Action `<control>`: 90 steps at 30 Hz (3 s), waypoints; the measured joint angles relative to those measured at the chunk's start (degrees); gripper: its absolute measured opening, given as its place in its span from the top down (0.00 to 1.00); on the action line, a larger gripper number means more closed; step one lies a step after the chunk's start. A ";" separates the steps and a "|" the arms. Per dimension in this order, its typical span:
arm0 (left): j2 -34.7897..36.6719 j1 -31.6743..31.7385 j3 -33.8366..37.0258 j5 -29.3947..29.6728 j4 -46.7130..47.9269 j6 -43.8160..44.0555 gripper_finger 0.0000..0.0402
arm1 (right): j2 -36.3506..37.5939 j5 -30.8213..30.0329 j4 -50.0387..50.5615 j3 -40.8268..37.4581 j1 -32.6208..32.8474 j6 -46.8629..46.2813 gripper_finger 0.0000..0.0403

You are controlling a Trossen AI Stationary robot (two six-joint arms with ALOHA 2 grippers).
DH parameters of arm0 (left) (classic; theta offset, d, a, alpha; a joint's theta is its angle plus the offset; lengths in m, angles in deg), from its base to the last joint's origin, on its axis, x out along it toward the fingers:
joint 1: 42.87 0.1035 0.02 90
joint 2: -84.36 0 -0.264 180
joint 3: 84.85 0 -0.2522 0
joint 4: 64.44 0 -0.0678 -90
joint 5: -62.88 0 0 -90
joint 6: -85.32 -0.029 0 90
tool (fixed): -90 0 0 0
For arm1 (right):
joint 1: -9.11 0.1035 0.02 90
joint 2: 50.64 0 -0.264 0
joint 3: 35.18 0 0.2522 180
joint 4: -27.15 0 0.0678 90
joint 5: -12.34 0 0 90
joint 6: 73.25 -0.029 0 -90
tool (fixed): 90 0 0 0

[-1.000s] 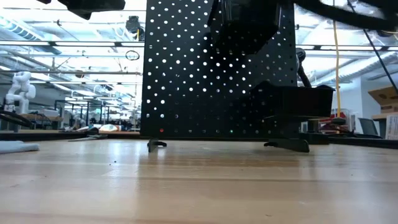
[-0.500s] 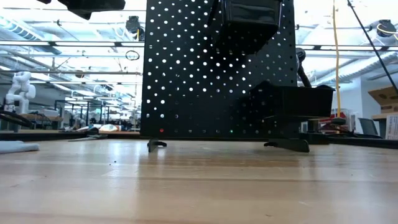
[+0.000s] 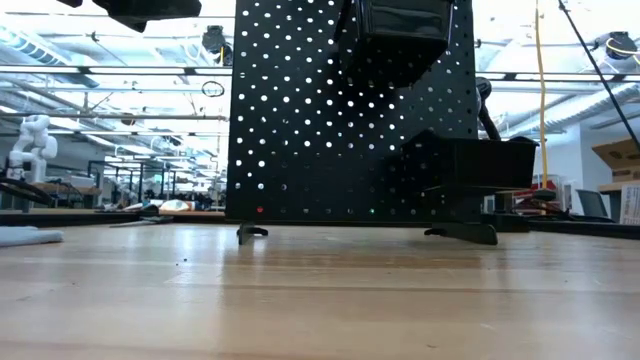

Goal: Hang tools onto peg board
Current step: Hang the black pliers on the black peg board, then unhang the black pliers from the black peg board

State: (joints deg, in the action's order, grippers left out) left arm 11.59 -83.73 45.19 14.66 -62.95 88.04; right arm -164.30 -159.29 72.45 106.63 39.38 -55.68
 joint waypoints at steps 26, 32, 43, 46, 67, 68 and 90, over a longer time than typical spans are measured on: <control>0.00 -0.02 0.00 -0.01 0.82 0.04 0.57 | 5.77 11.91 -44.53 -0.02 -3.07 33.85 0.96; 0.00 -0.02 0.00 -0.10 0.81 0.07 0.57 | 4.90 8.73 -46.33 0.02 -5.59 34.20 0.96; 0.00 -0.02 0.00 -1.09 0.83 0.09 0.57 | 2.12 -0.67 -39.33 -3.63 -6.29 27.81 0.96; 0.00 -0.02 0.00 -1.10 0.81 0.11 0.57 | 2.13 -3.94 -38.87 -6.22 -6.22 27.09 0.96; 0.00 -0.02 0.00 -1.53 0.85 1.29 0.57 | 2.43 -5.68 -36.33 -6.93 -6.30 24.38 0.99; 0.00 -0.02 0.00 -1.53 0.85 1.29 0.57 | 2.43 -5.93 -36.29 -6.93 -6.30 24.05 0.99; 0.00 -0.02 0.00 -1.54 0.93 1.05 0.57 | 2.29 -4.19 -35.46 -6.93 -4.53 25.34 1.00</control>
State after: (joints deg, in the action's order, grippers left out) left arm 11.59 -83.75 45.19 13.11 -62.02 89.09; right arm -162.01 -163.47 36.99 99.70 34.85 -30.35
